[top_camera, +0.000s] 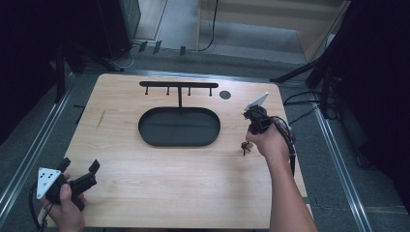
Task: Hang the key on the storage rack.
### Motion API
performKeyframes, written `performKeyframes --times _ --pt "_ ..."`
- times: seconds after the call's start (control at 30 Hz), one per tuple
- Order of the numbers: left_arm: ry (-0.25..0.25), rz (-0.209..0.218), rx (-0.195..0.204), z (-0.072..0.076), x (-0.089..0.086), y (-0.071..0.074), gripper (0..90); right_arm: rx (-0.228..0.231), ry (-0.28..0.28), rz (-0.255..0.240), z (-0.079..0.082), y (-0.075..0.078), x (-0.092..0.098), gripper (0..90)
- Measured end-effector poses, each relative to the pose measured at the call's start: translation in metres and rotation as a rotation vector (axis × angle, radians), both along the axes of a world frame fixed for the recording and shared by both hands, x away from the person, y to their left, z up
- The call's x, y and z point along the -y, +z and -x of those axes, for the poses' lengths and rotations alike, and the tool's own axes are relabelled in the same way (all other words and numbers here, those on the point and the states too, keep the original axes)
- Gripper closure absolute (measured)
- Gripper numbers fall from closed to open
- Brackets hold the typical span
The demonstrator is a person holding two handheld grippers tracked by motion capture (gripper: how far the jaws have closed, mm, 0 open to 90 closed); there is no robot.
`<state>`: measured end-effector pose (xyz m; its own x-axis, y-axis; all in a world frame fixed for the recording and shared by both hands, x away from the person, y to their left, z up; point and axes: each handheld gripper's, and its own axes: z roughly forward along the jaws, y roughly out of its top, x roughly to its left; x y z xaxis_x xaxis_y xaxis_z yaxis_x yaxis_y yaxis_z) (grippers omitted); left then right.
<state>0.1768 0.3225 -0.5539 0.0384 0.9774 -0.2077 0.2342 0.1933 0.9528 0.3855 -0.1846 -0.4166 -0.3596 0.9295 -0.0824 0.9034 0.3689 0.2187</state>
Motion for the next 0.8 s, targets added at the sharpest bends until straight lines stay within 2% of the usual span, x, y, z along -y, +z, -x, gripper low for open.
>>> performKeyframes --times 0.47,0.8 --pt "0.001 0.005 -0.001 0.0 0.0 0.0 0.0 0.049 0.022 -0.02 -0.017 0.06 -0.036 90.0" --pt "0.0 0.012 0.003 0.0 -0.001 0.0 0.0 0.057 0.044 -0.035 -0.032 0.089 -0.069 90.0"
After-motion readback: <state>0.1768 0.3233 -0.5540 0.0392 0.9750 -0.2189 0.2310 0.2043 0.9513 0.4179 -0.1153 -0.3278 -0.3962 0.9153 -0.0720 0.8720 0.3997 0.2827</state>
